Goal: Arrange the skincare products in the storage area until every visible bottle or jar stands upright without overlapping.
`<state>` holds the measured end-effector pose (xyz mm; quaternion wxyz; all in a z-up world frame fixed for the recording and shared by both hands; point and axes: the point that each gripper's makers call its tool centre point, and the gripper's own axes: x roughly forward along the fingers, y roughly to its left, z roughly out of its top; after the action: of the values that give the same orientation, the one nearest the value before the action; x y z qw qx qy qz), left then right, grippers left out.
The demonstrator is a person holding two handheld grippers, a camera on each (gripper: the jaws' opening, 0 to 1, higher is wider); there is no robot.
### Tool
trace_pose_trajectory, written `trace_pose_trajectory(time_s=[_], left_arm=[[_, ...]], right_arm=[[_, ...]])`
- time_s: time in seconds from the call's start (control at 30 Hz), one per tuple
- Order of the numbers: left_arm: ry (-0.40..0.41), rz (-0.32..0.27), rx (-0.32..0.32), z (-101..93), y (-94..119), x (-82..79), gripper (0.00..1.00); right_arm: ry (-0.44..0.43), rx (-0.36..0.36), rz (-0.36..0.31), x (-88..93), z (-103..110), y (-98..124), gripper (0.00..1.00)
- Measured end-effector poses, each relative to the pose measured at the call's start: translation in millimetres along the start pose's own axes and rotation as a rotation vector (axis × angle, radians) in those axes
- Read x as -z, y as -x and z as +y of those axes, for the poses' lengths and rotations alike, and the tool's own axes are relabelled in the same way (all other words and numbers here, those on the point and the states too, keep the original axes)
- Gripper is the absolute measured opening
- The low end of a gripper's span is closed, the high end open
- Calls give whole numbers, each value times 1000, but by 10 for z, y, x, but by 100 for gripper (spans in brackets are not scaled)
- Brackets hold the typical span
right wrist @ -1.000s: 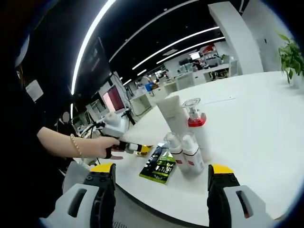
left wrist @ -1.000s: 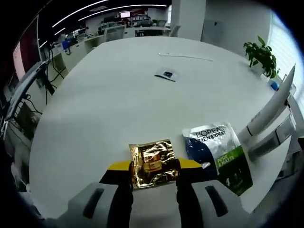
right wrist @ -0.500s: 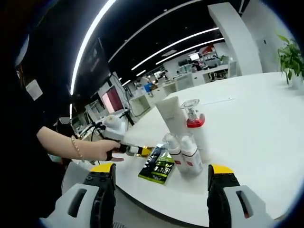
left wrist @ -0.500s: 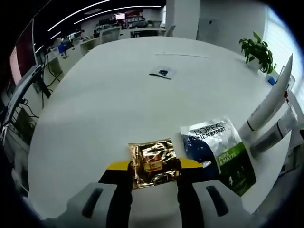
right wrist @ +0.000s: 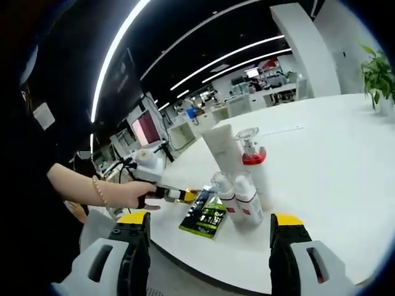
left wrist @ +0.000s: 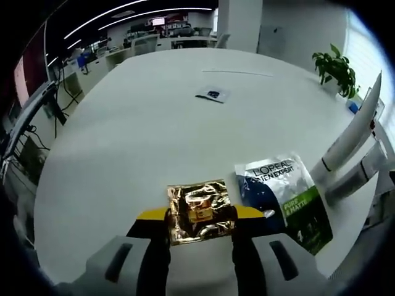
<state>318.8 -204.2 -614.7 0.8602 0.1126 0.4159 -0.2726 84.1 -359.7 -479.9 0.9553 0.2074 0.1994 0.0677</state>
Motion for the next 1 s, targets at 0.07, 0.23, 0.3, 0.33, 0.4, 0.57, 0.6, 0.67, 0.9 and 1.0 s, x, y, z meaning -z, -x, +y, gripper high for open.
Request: trace_pose_trajectory(time_s=[0.07,0.23,0.3,0.33,0.4,0.57,0.6,0.67,0.9,1.0], left_arm=[[13,-10,6,25,-20,-21,35],[16,-41,17,10,-5,-87,35],[10,-44,17,12,-6,-93,37],[10,-44,16,19,1,-94,37],[16,-47,14,31,42,-84,38],[21,-48,22,79,74,-72,40],[27,-54,26,94,93,-80,41],[30,-72,35,91,134,-81,42],[17,-80,48,111,249,1,50],[5,-80,68,85,291,26,53]], right_arm=[[0,-2,1,3,3,0,85],[4,-1,1,3,-4,-5,85],[4,-4,1,4,-1,-9,85],[6,-4,1,6,-3,-9,85],[9,-6,2,11,-2,-13,85],[17,-8,4,20,-2,-21,85],[17,-9,3,19,-2,-22,85],[19,-10,3,20,-1,-22,85],[29,-13,-1,11,10,-21,85],[31,-9,-8,3,2,-16,85]])
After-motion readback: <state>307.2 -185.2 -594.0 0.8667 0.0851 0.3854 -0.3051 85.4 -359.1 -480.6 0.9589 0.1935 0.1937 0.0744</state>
